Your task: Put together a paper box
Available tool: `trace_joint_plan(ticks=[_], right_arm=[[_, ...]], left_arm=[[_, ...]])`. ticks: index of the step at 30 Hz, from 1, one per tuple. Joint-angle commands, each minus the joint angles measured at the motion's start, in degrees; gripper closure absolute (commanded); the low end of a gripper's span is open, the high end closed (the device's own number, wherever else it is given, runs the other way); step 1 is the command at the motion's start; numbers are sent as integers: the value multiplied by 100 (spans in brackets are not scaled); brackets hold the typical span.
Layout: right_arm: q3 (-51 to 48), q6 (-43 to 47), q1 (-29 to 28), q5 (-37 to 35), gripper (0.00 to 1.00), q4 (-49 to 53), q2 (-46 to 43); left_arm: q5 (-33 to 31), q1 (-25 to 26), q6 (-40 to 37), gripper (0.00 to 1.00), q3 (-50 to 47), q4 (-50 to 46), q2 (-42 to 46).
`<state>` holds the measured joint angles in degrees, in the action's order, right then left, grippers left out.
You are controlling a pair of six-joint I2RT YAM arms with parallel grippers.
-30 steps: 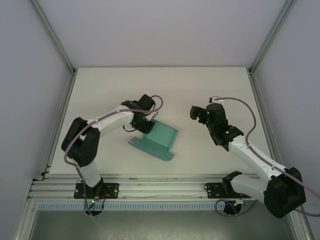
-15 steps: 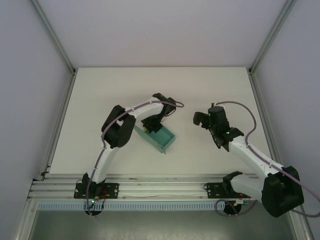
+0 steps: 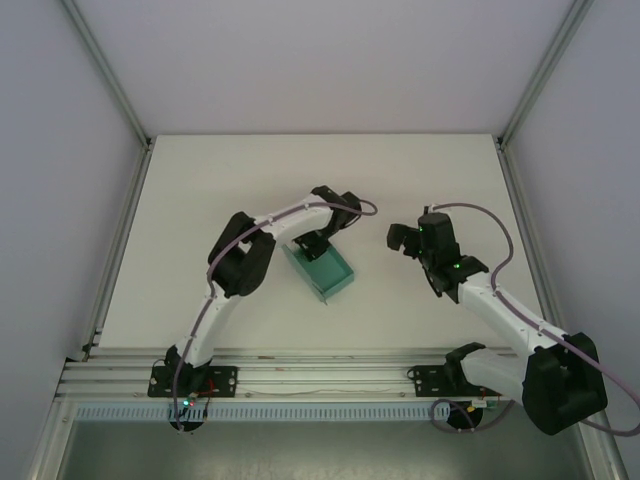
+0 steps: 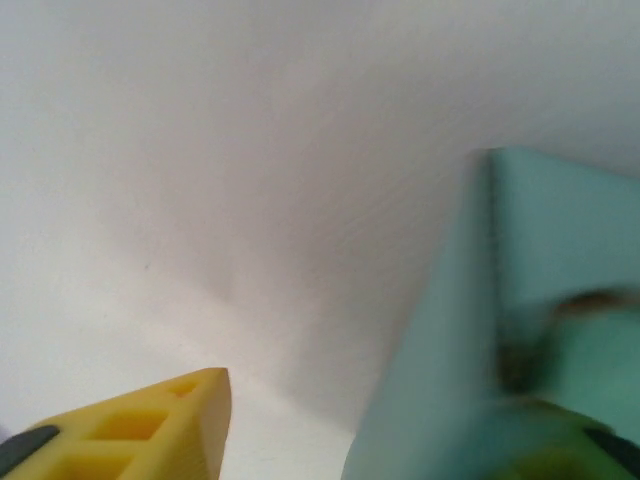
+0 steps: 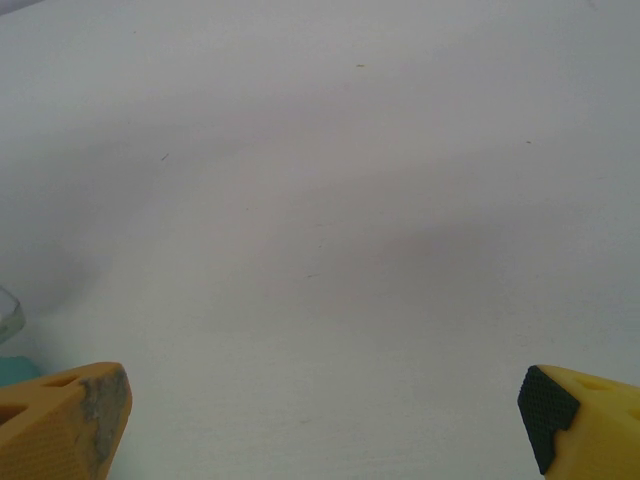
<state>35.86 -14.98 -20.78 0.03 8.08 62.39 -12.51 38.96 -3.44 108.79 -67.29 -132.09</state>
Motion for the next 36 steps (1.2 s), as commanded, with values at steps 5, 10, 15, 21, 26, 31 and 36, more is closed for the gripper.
trace_joint_plan(ticks=[5, 10, 15, 21, 26, 31, 36], right_arm=[[70, 505, 36, 738, 0, -69, -119], [203, 1268, 34, 1353, 0, -153, 3], [686, 2230, 32, 2310, 0, -213, 592], [1590, 2869, 14, 2984, 6, -201, 1618], [2877, 4275, -181, 3819, 13, 484, 2987], [4490, 5838, -516, 4263, 22, 2026, 4513], [5748, 6649, -873, 4319, 28, 2977, 5659]], left_arm=[[1141, 23, -877, 0, 88, 564, 889], [1266, 15, -989, 0, 114, 772, 1318], [1869, -213, -652, 0, -348, 1735, 2168], [1897, -675, -28, 0, -1086, 2306, 2833], [2019, -1362, 871, 0, -2611, 3257, 3825], [2114, -2082, 1537, 0, -4143, 3996, 4851], [2113, -2442, 1831, 0, -4956, 4159, 5277]])
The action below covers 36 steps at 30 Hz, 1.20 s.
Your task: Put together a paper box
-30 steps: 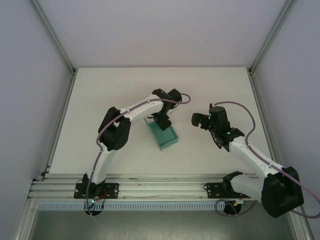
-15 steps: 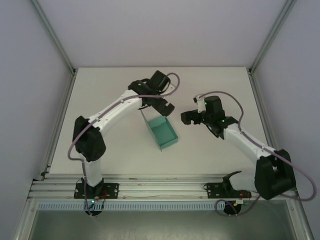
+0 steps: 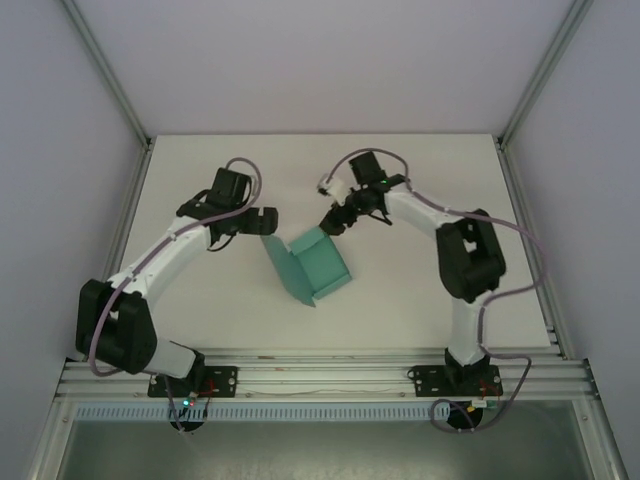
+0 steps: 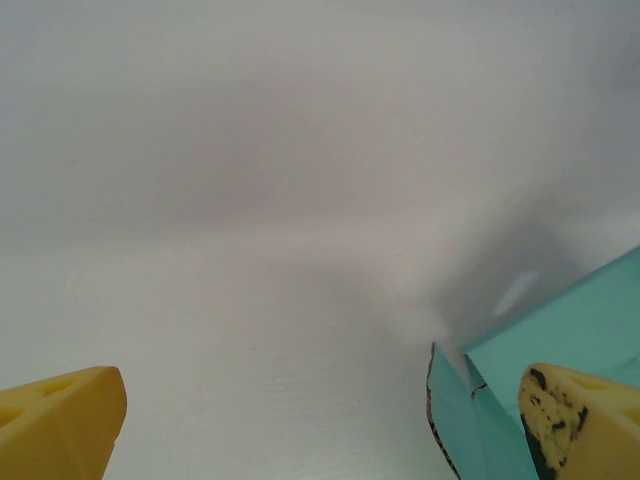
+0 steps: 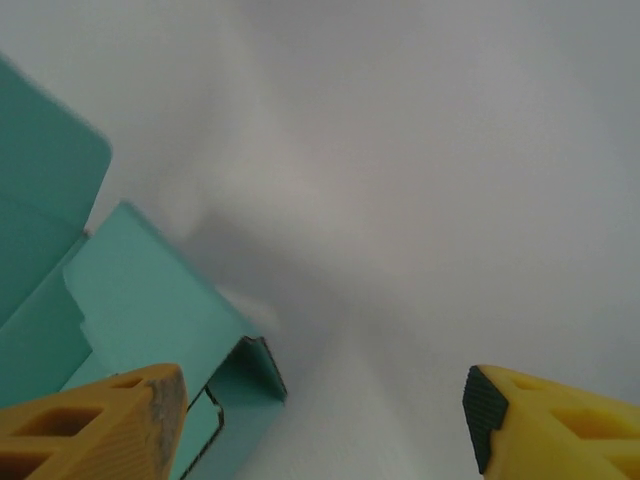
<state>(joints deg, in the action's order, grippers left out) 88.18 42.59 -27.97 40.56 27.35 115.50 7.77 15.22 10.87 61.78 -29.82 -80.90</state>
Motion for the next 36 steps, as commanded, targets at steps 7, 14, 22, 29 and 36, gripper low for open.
trace_joint_plan(ticks=[7, 14, 22, 29, 36], right_arm=[[1095, 959, -271, 702, 42, 1387, 971], [938, 725, -481, -64, 63, 1149, 1009], [-717, -2716, -584, -2414, 87, -1444, 71], [-2094, -5642, -788, -5196, 89, -1359, -1036], [-2558, -8057, -1316, -5668, 81, 143, -1320]], left_arm=[[415, -147, 407, 0, -472, 612, 194], [742, -155, 306, 0, -44, 855, -102], [1202, -150, 213, 0, 1086, 1046, -403], [1320, -150, 239, 0, 2086, 1027, -807], [1293, -153, 445, 0, 1985, 1191, -953]])
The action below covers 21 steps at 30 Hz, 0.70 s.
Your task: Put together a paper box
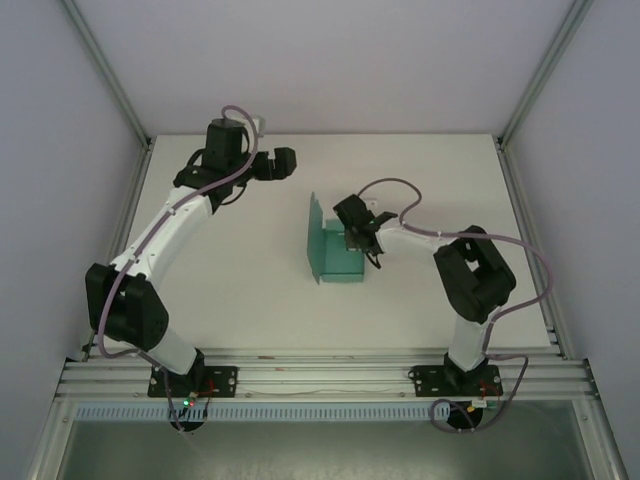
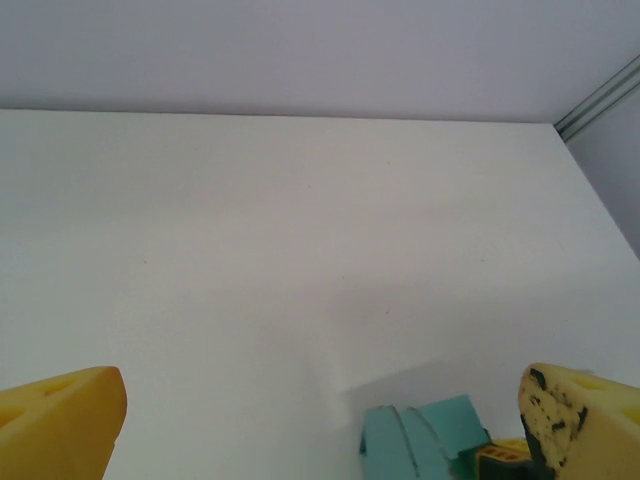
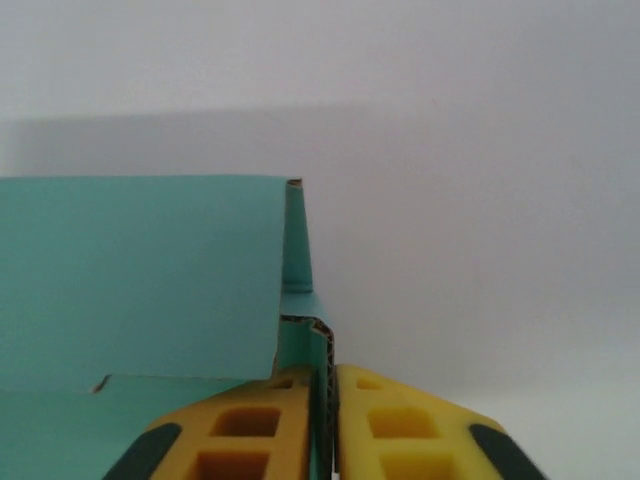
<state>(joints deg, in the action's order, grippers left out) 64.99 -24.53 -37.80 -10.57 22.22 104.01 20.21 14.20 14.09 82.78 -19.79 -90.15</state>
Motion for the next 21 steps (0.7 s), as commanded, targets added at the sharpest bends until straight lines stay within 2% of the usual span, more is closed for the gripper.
trace_joint_plan(ticks=[1, 4, 6, 7, 9, 12, 14, 16, 17, 20, 21], right_arm=[[-292, -1423, -515, -443, 74, 656, -264], [-378, -1435, -938, -29, 68, 561, -588], [-662, -1299, -1006, 814, 56, 77, -904], [-828, -1246, -1002, 1081, 55, -118, -1081], [-1102, -986, -988, 1109, 52, -263, -1527], [-1271, -117, -878, 751, 35, -32, -2196], [-1402, 357, -692, 561, 28, -187, -2551], [-1570, 925, -286, 1144, 26, -660, -2751], [-1619, 1237, -33, 1691, 26, -904, -2748], [-1444, 1878, 733, 3081, 30, -1163, -2345], [-1286, 2052, 928, 3335, 31, -1103, -2106]], left_arm=[[43, -54, 120, 0, -219, 225, -10], [-127, -47, 47, 0, -404, 121, 23], [-293, -52, -23, 0, -499, 25, 65], [-353, -52, -66, 0, -537, -8, 104], [-501, -57, -124, 0, -679, -60, 213], [-640, -57, -212, 0, -982, 37, 445], [-674, -74, -214, 0, -1184, 130, 586], [-719, -104, -180, 0, -1361, 168, 712], [-771, -119, -143, 0, -1448, 160, 763], [-844, -178, -27, 0, -1815, 164, 930], [-881, -210, 35, 0, -1985, 177, 1005]])
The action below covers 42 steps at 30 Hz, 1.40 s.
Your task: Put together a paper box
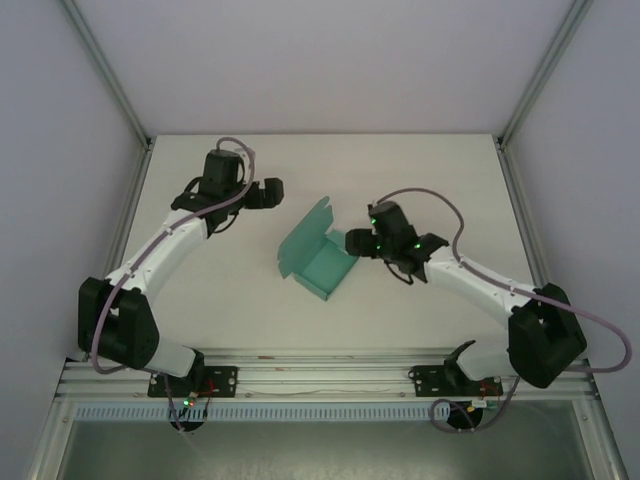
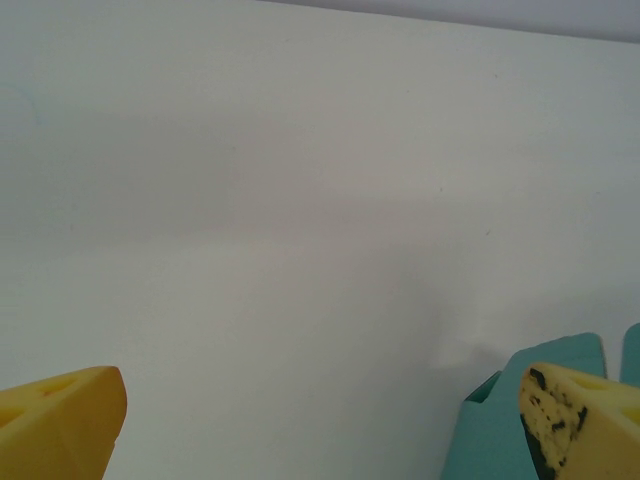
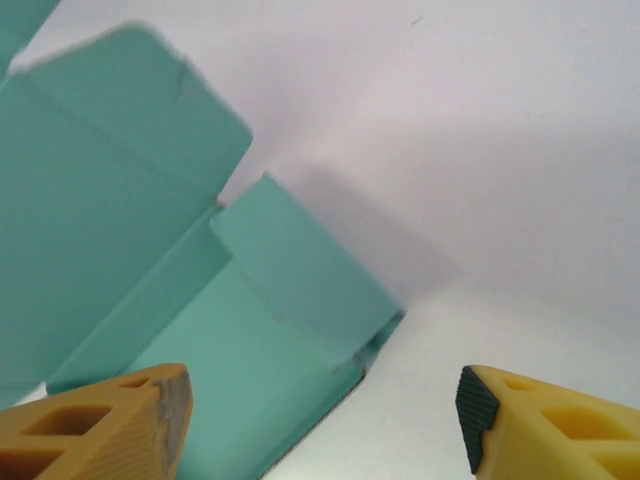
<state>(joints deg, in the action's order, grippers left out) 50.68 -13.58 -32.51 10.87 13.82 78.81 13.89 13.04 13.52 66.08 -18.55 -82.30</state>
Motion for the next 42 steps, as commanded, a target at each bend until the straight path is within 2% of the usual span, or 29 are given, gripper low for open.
trace_joint_plan(ticks=[1, 5, 12, 16, 20, 23, 28, 30, 35, 42], right_arm=[[310, 1190, 532, 1408, 34, -179, 634], [1105, 2250, 692, 2046, 33, 511, 1585], [2036, 2977, 732, 2401, 33, 1213, 2692], [2231, 3041, 746, 2515, 40, 1379, 2906], [2307, 2968, 744, 2607, 52, 1584, 3019], [2122, 2975, 696, 2858, 54, 1536, 2979], [1801, 2616, 412, 2019, 59, 1234, 2868], [1739, 2457, 267, 1519, 69, 1133, 2852], [1714, 2074, 3, 540, 85, 1057, 2820], [1893, 1958, -319, -634, 87, 1556, 3026]], left_arm=[[-262, -135, 143, 0, -480, 51, 274], [-112, -329, 402, 0, -1261, 227, 510], [417, -372, 573, 0, -2044, 772, 588], [599, -372, 577, 0, -2237, 963, 525], [794, -372, 572, 0, -2229, 1042, 349], [942, -372, 576, 0, -2213, 1149, 252], [936, -373, 547, 0, -2161, 1143, 162], [914, -373, 537, 0, -2143, 1125, 125], [905, -372, 574, 0, -2089, 1134, 19], [906, -372, 595, 0, -2049, 1129, -87]])
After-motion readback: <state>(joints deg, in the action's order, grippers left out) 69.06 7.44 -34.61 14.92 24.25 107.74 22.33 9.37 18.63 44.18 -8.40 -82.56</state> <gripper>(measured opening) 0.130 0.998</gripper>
